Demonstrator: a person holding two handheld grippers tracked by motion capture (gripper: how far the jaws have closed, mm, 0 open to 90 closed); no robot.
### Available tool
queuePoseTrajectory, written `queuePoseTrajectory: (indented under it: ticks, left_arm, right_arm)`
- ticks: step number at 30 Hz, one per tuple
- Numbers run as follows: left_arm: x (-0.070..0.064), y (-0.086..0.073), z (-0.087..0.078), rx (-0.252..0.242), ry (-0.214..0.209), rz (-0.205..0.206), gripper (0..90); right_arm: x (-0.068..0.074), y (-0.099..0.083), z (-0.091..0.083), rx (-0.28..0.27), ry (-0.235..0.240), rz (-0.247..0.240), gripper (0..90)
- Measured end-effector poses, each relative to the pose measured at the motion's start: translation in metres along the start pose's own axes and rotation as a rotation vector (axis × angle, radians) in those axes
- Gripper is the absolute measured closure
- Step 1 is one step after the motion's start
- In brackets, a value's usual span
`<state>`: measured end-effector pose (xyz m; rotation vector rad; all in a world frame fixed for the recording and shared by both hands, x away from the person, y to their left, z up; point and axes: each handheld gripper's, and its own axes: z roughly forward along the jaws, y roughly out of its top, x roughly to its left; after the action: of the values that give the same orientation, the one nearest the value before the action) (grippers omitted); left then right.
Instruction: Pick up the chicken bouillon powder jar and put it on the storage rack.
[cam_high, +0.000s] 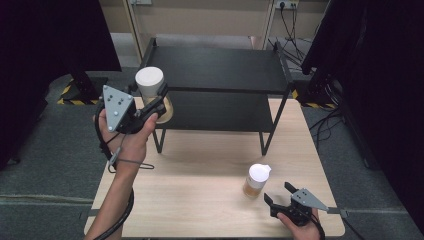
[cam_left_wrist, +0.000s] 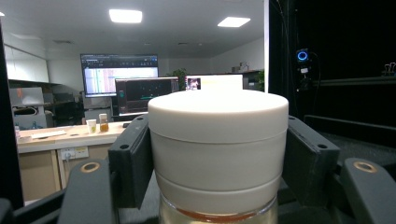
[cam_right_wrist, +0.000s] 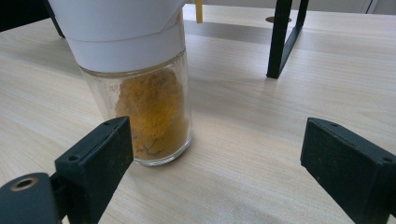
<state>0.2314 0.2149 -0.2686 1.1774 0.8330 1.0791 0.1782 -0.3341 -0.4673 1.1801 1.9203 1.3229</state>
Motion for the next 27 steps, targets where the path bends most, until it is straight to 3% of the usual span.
queuePoseTrajectory:
  ticks: [15, 27]
  left_arm:
    - [0.003, 0.025, 0.02, -0.015, 0.016, -0.01, 34.1]
    - [0.002, 0.033, 0.045, 0.0, 0.023, -0.006, 34.0]
  right_arm:
    - [-0.001, 0.0, 0.0, -0.002, 0.001, 0.007, 9.6]
    - [-0.001, -0.001, 0.0, -0.006, 0.005, 0.007, 9.7]
